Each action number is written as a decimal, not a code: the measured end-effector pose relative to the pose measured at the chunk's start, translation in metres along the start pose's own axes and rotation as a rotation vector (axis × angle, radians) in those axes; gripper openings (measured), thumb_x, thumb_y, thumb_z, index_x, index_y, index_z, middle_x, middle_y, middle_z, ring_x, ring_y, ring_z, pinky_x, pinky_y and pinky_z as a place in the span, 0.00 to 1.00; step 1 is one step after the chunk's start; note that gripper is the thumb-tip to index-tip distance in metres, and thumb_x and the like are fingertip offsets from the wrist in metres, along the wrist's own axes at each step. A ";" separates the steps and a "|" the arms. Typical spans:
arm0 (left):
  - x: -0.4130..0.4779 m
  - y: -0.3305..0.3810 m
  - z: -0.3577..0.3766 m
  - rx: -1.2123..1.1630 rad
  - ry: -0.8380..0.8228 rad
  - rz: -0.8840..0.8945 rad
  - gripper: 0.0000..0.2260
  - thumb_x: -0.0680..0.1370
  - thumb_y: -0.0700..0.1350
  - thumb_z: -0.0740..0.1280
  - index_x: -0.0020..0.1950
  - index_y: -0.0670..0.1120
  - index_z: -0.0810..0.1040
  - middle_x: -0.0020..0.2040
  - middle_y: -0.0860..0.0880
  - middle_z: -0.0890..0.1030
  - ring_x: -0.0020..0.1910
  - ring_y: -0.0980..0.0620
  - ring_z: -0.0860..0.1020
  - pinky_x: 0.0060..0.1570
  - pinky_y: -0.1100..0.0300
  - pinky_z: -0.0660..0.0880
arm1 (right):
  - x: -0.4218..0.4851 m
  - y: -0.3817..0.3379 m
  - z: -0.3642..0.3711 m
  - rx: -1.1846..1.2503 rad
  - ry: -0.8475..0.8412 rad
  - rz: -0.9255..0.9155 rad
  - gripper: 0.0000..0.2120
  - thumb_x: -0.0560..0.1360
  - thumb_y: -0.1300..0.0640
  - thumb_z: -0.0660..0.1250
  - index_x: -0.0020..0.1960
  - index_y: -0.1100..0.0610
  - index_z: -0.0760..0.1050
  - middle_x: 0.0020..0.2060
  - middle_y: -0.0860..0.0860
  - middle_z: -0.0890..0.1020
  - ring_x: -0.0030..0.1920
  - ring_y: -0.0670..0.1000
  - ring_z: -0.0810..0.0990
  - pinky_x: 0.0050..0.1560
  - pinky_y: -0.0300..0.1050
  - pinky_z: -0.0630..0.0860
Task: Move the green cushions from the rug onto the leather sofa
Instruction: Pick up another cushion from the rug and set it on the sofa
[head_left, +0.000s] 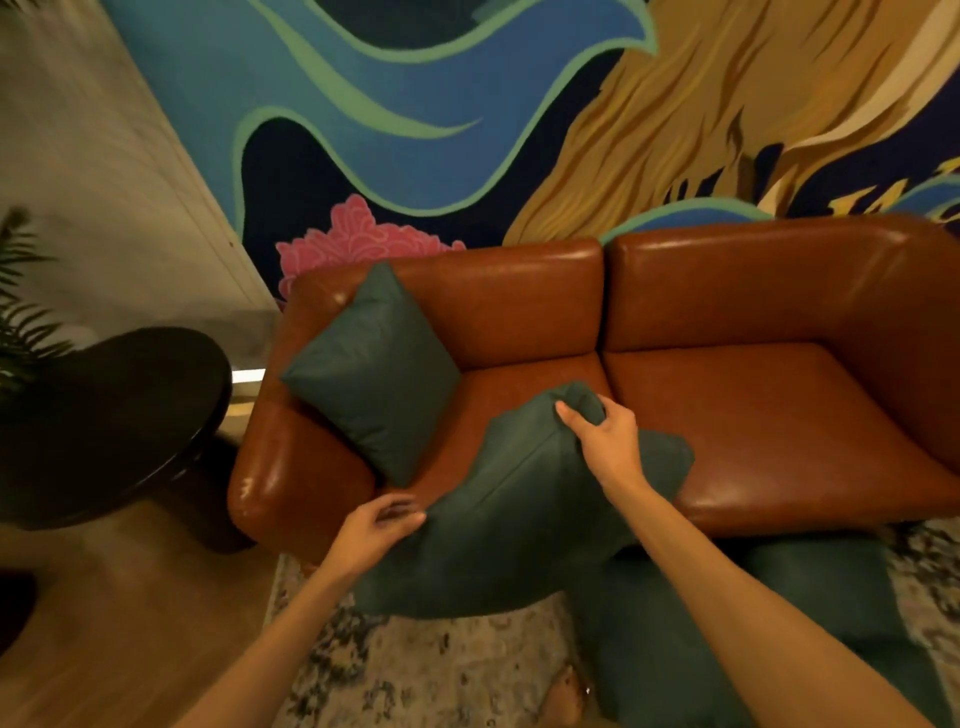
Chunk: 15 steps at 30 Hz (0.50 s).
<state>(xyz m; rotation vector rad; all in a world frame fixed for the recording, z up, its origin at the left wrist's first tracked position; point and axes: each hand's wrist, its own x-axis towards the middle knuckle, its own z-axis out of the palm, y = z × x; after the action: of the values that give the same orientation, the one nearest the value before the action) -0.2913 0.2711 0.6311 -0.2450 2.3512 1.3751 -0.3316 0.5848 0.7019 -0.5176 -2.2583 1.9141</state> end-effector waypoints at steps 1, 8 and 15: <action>0.006 0.000 -0.004 -0.037 0.045 -0.034 0.18 0.70 0.53 0.73 0.55 0.45 0.81 0.50 0.47 0.84 0.55 0.50 0.81 0.45 0.76 0.73 | 0.012 -0.008 -0.010 0.054 0.017 -0.003 0.07 0.71 0.51 0.75 0.46 0.52 0.82 0.43 0.51 0.86 0.47 0.50 0.84 0.52 0.50 0.81; 0.038 0.030 -0.003 -0.661 0.427 -0.217 0.13 0.75 0.40 0.70 0.59 0.42 0.79 0.57 0.42 0.81 0.54 0.49 0.78 0.48 0.59 0.72 | 0.087 -0.047 -0.048 0.395 0.087 0.098 0.08 0.72 0.63 0.73 0.50 0.59 0.81 0.44 0.52 0.84 0.44 0.50 0.83 0.49 0.42 0.80; 0.075 0.055 0.017 -1.044 0.194 -0.477 0.24 0.69 0.51 0.75 0.60 0.42 0.77 0.56 0.38 0.82 0.56 0.39 0.80 0.61 0.39 0.73 | 0.144 -0.043 -0.043 0.365 0.046 0.088 0.09 0.72 0.63 0.73 0.52 0.59 0.80 0.41 0.47 0.84 0.41 0.44 0.83 0.43 0.38 0.80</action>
<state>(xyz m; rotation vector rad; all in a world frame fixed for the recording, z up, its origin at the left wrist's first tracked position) -0.3734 0.3175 0.6354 -1.1659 1.3127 2.2093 -0.4590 0.6687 0.7355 -0.6066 -1.8220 2.2609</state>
